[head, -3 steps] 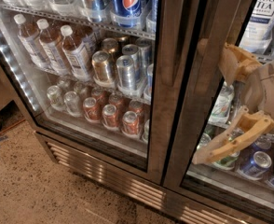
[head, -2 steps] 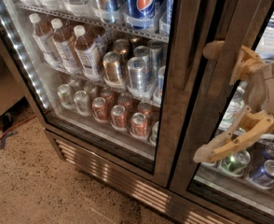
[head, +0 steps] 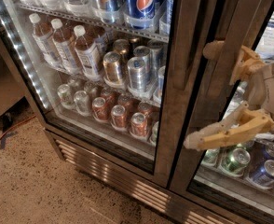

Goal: Open right fridge door

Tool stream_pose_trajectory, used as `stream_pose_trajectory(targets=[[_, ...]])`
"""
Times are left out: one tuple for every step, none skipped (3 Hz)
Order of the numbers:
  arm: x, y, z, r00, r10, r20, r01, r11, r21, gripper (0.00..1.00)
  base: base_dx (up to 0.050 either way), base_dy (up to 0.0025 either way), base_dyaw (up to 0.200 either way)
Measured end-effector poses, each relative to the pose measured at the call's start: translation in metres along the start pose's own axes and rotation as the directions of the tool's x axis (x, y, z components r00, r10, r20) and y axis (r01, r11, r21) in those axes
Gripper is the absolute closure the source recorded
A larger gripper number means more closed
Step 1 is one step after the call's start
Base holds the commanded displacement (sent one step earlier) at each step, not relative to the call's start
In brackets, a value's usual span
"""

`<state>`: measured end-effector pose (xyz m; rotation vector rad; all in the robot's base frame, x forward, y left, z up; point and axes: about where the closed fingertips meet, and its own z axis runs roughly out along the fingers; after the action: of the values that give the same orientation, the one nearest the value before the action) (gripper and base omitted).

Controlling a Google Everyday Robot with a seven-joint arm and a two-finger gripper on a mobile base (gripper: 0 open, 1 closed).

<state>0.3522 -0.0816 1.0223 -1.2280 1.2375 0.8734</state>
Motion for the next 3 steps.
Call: stream_pose_trajectory(targets=[[0.0000,0.0000,0.0000,1.000,0.000,0.000,0.000,1.0000,0.000,0.40,0.000,0.00000,0.000],[0.0000,0.0000,0.0000,1.000,0.000,0.000,0.000,1.0000,0.000,0.64,0.000,0.00000,0.000],[0.0000,0.0000,0.0000,1.000,0.000,0.000,0.000,1.0000,0.000,0.86,0.000,0.00000,0.000]])
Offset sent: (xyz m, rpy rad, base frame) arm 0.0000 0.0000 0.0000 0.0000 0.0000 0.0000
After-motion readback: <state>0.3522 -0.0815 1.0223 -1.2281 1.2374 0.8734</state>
